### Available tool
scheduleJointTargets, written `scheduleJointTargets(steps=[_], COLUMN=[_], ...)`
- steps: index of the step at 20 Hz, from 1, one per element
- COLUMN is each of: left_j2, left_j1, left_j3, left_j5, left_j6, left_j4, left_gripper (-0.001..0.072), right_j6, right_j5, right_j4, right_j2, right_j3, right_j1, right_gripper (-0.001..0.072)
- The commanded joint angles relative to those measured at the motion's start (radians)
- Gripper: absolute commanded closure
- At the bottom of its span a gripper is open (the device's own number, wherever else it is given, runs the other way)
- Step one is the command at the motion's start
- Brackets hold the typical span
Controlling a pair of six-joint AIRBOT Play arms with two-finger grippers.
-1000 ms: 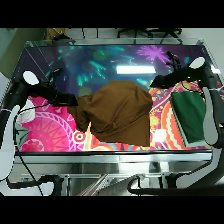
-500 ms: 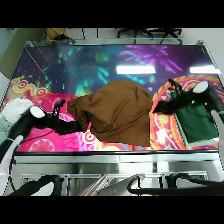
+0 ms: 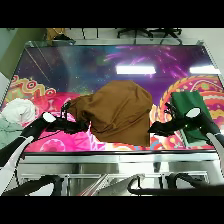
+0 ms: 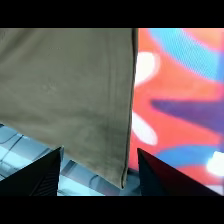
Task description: Fold the shirts.
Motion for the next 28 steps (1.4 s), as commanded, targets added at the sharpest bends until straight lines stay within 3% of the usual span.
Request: scheduleJointTargets(steps=[1, 5, 6, 7, 9, 10, 16, 17, 18, 22, 25, 28], left_j2=[-0.019, -0.019, -0.019, -0.019, -0.019, -0.019, 0.006, 0.032, 0.065, 0.275, 0.445, 0.623], left_j1=[0.037, 0.072, 0.072, 0.069, 0.047, 0.036, 0.059, 0.074, 0.091, 0.198, 0.277, 0.339], left_j3=[0.019, 0.018, 0.018, 0.018, 0.018, 0.018, 0.018, 0.018, 0.019, 0.068, 0.219, 0.419], left_j5=[-0.014, -0.045, -0.044, -0.040, -0.028, -0.025, -0.042, -0.042, -0.042, -0.139, -0.262, -0.284], left_j6=[0.016, 0.029, 0.031, 0.042, 0.051, 0.051, 0.051, 0.051, 0.051, 0.051, 0.048, -0.006], left_j4=[0.008, 0.007, 0.006, 0.002, -0.002, -0.001, -0.001, -0.001, -0.002, -0.002, -0.002, -0.002], left_gripper=[0.0238, 0.0240, 0.0389, 0.0597, 0.0651, 0.0687, 0.0687, 0.0687, 0.0688, 0.0688, 0.0688, 0.0687], right_j6=[0.000, -0.001, -0.001, -0.002, -0.034, -0.045, -0.064, -0.080, -0.094, -0.107, -0.107, -0.108], right_j5=[-0.049, -0.058, -0.061, -0.061, -0.056, -0.056, -0.057, -0.056, -0.053, -0.015, -0.012, -0.029], right_j4=[0.004, 0.004, 0.004, 0.005, 0.037, 0.060, 0.086, 0.103, 0.133, 0.160, 0.160, 0.159], right_j2=[0.004, -0.023, -0.035, -0.047, -0.071, -0.080, -0.137, -0.135, -0.127, -0.019, 0.100, 0.206], right_j3=[-0.058, -0.080, -0.080, -0.080, -0.081, -0.081, -0.081, -0.080, -0.078, 0.060, 0.308, 0.613], right_j1=[0.000, 0.000, 0.000, 0.002, 0.002, 0.002, 0.119, 0.139, 0.149, 0.127, 0.043, -0.067], right_gripper=[0.0195, 0.0197, 0.0198, 0.0220, 0.0370, 0.0369, 0.0389, 0.0600, 0.0686, 0.0687, 0.0687, 0.0687])
